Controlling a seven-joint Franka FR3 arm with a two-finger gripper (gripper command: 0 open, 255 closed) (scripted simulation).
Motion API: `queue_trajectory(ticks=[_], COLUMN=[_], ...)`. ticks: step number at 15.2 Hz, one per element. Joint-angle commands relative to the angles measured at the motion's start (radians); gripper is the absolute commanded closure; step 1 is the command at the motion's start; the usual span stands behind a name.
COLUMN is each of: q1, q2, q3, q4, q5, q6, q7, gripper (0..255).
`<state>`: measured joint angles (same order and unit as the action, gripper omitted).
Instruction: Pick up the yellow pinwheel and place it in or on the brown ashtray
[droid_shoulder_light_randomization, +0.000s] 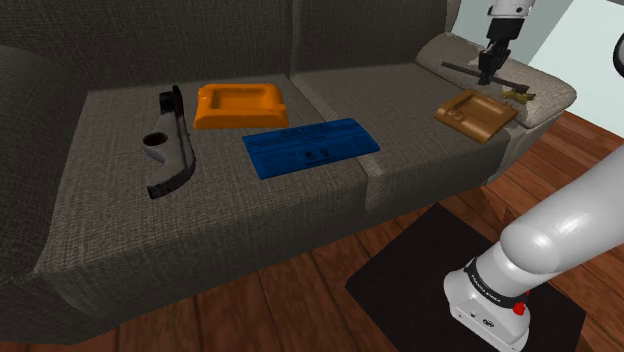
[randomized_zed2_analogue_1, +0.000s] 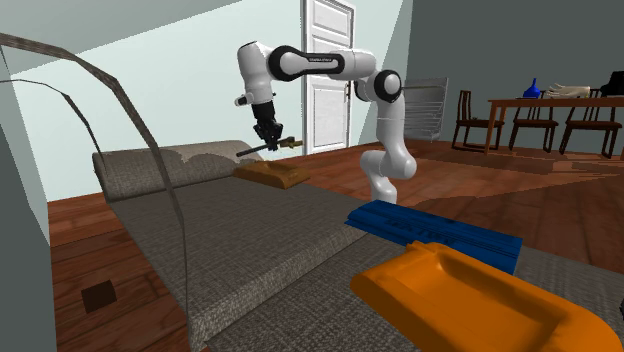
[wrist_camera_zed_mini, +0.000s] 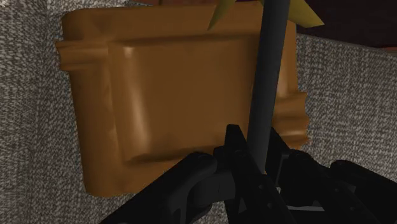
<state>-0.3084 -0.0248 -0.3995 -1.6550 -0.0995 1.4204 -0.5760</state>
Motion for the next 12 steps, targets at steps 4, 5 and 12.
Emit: queue_trajectory(ticks=[4,5,12], q1=[-0.045,-0.045,-0.045], q2=[-0.016,-0.018,-0.028], q3=[-0.047,-0.047,-0.048], q4=[-0.027,-0.044,-0.148], q5=[-0.026,-0.027,-0.031], q6=[0.023,0.036,0.131], q7=[-0.091,-0.089,-0.077], gripper=[255,255,255])
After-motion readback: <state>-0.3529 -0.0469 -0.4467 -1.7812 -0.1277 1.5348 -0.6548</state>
